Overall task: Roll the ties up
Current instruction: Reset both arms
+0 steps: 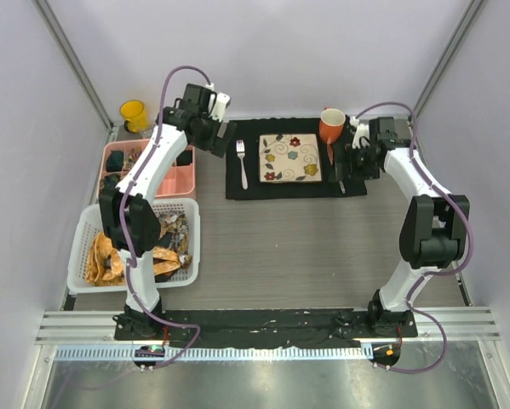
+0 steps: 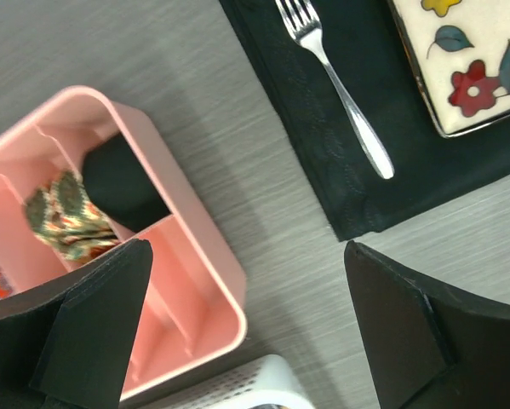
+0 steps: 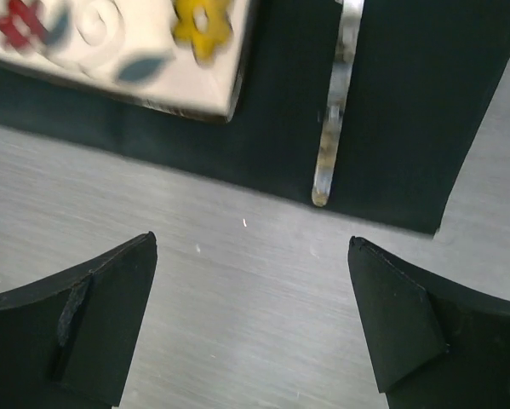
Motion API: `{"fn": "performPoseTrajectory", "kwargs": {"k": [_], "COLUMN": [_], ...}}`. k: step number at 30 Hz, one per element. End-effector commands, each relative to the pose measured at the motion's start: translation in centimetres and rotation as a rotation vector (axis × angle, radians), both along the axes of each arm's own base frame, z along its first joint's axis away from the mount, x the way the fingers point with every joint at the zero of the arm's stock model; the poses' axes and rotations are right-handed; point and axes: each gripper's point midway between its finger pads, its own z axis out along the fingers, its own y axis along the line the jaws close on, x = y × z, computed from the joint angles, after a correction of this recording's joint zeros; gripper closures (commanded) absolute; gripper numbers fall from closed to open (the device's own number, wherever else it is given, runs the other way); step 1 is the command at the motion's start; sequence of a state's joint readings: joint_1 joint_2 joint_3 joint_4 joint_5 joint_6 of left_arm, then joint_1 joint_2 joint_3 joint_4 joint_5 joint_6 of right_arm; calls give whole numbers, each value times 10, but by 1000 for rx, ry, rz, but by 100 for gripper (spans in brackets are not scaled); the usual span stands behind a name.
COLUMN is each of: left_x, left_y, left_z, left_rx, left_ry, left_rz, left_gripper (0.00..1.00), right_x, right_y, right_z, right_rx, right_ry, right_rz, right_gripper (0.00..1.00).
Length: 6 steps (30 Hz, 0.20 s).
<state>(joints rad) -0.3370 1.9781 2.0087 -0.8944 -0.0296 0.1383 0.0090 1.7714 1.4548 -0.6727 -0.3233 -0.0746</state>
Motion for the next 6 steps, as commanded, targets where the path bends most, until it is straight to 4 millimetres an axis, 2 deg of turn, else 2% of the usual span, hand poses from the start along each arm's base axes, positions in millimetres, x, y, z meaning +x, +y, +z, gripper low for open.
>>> {"fn": "performPoseTrajectory", "kwargs": {"k": [1, 3, 6], "left_x": [-1, 1, 3], "left_y": [-13, -10, -8], "left_z": [-10, -11, 0], "left_rx": [-134, -134, -133], "left_ry": [40, 33, 8], "left_rz": [62, 107, 103], "left_gripper": [0, 0, 0], "right_x": [-21, -23, -16], "right_y": [-5, -3, 0], "right_z": [8, 11, 20], "right_rx": [-47, -34, -24], "right_ry": [-54, -69, -98], "right_rz": [21, 26, 41], "right_gripper": [1, 1, 0]}}
